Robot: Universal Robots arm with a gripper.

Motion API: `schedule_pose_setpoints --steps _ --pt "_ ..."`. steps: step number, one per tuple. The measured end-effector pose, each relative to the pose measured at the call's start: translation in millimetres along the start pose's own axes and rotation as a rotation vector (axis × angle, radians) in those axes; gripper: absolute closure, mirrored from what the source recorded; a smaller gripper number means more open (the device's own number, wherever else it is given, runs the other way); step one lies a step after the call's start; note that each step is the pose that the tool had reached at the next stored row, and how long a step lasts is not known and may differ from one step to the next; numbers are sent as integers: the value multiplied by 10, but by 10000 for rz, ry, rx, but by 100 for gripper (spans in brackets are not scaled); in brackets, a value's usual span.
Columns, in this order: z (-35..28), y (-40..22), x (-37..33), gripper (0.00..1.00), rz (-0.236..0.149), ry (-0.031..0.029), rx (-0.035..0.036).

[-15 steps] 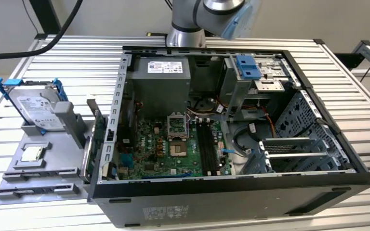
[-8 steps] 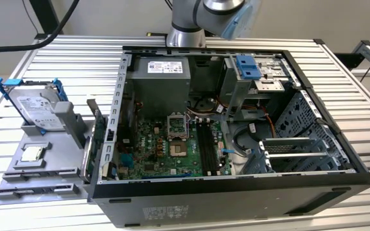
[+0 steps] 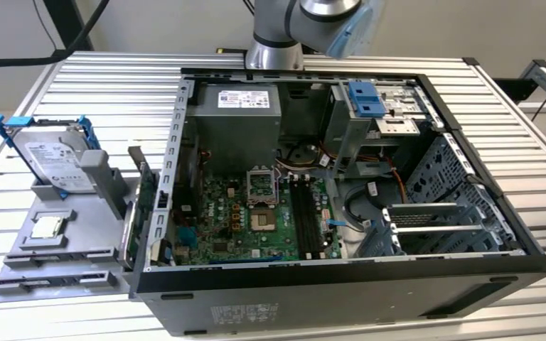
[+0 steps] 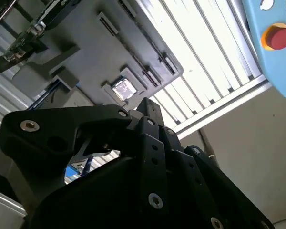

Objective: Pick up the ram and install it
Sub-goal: 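Pick up the ram and move it above insertion slot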

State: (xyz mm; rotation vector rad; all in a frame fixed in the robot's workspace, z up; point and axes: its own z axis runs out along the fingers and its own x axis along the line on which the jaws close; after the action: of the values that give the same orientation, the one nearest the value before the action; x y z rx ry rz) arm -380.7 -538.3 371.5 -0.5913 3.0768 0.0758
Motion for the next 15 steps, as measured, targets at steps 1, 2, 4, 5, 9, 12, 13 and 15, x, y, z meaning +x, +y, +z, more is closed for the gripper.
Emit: schedule_pose_setpoints --steps 1,2,4,5,9,12,13,15 --pt "0 0 0 100 -184 9 -3" --pt "0 0 0 100 -354 16 -6" --pt "0 0 0 100 -718 33 -12" --pt "0 0 0 100 -909 42 -15" --pt "-1 0 0 100 -1627 74 -27" --pt "-2 0 0 100 -2183 101 -36" --pt "-3 0 0 100 -2367 109 -39" --pt "-5 0 0 100 -2727 127 -44"
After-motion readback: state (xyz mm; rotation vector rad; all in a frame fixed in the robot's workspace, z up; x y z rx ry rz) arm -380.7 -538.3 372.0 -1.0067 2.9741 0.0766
